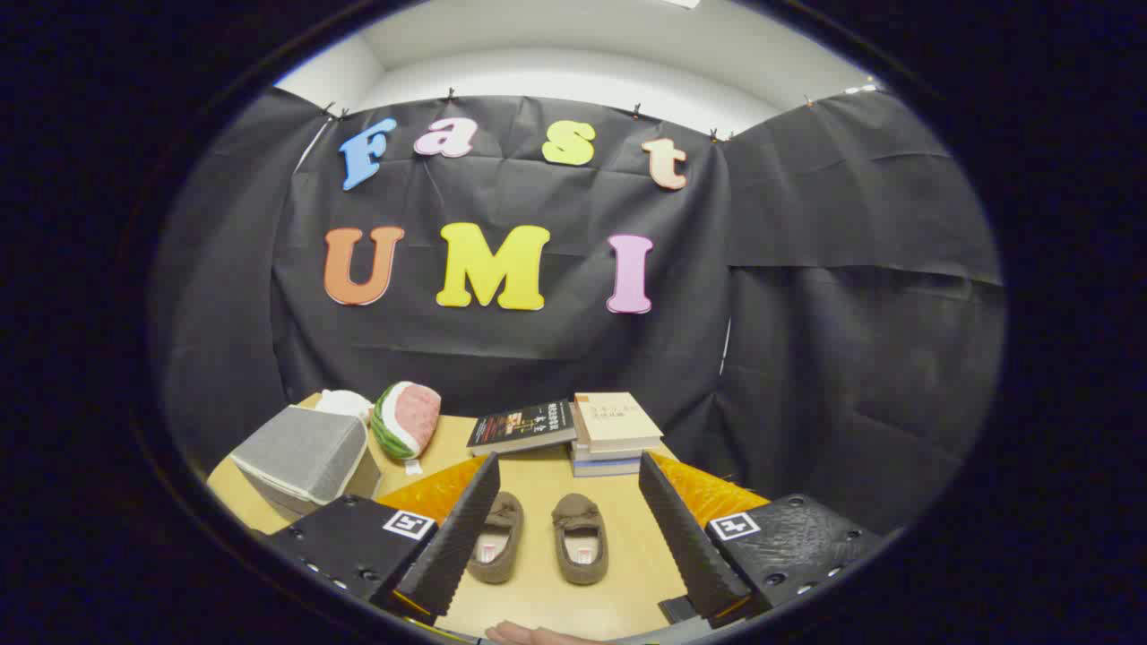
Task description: Open the storage box then place both shoes into the box .Put the left shoe in first, then the right shoe, with the right side of both shoes facing outward in a uniform manner.
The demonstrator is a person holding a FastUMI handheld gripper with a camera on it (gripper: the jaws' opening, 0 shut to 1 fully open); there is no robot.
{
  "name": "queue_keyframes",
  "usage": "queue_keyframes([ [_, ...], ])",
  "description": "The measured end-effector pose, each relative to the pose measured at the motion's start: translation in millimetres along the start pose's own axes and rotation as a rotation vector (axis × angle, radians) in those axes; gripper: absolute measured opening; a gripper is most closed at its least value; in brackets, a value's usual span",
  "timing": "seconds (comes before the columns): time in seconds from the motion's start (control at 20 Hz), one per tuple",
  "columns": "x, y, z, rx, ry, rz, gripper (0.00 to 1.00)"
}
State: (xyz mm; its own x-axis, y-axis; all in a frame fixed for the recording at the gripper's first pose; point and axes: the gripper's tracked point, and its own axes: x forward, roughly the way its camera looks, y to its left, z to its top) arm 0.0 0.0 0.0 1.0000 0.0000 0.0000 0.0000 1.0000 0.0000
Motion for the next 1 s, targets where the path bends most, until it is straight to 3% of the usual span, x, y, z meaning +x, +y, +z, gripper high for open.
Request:
queue_keyframes([
  [0.3,5.4,-3.2,-11.7,-0.029,0.032,-0.042,0.95],
  [0.45,6.1,9.5,-12.5,-0.029,0.036,0.000,0.95],
  [1.0,20.1,22.3,-15.6,-0.018,0.057,0.022,0.95],
])
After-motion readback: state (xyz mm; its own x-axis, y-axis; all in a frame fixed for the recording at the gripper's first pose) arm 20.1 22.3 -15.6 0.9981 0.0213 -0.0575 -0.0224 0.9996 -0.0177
